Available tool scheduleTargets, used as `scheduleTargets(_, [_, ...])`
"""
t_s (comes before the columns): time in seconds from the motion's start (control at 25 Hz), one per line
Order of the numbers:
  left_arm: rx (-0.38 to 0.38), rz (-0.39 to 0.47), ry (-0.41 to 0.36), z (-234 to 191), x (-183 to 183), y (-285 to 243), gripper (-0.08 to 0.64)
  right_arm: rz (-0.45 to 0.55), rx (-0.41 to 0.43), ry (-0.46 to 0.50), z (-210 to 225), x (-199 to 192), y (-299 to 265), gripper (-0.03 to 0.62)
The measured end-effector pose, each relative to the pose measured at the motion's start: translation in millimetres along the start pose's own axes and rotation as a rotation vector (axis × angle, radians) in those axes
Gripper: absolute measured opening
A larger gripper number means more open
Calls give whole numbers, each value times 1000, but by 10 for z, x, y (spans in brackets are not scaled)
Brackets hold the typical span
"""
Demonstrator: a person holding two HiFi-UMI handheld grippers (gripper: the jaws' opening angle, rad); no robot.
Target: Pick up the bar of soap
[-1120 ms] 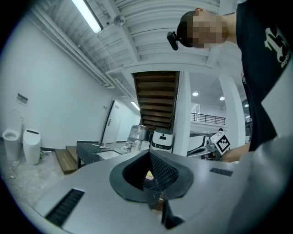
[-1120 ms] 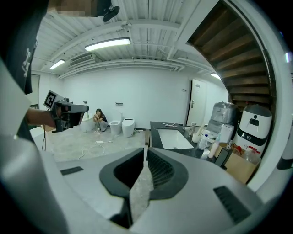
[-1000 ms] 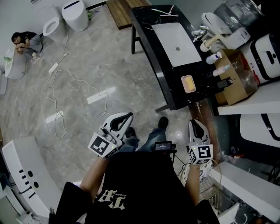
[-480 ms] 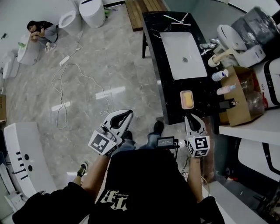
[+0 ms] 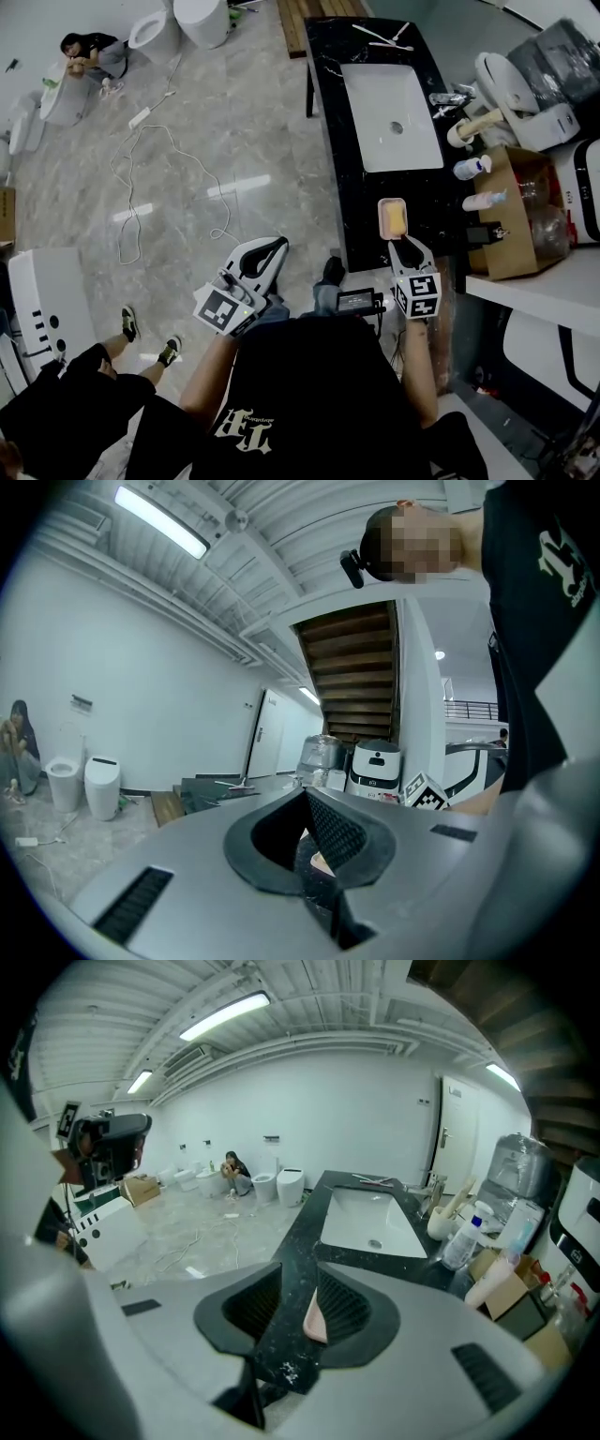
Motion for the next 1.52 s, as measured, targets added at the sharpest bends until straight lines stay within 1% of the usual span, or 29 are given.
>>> scheduleTargets(0.2, [6,-6,-2,56,-51,-97,9,-112,-9,-36,226,-218,-377,154])
scheduleTargets(0.32, [12,-11,3,89,-80,-126,9,-167,-15,-65,348,-313,-595,173])
scheduleTargets(0.44, [16,-14,-4,111,-112,-140,9,-220,-23,-70,448,-403,-796,187])
scheduleTargets(0.68, [31,-16,0,139,-156,-183,9,-310,-25,-71,620,-511,-1097,192])
scheduleTargets(0.8, [38,-17,-2,159,-172,-191,9,-346,-13,-78,670,-534,-1237,196])
scheduleTargets(1.0, [48,-10,-9,193,-122,-209,9,-446,-3,-50,700,-465,-1369,199])
scheduleTargets(1.08, [61,-14,-1,196,-155,-193,9,-497,1,-28,692,-424,-1421,199])
scheduleTargets(1.2, [80,-20,9,200,-213,-186,9,-581,35,-6,701,-376,-1528,199])
scheduleTargets(1.4, [93,-16,14,194,-242,-233,9,-724,144,28,777,-291,-1678,199])
scheduleTargets(1.52, [92,-9,16,205,-251,-277,9,-791,178,52,793,-240,-1736,199])
Point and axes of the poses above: the fingertips, and each gripper's own axes: y backward along the fingers, z to its right, x out of its top, the point moved 10 cm from there along y, backward along the fingers, and after that the axes turned 2 degrees about y, right-handed, at the moved point
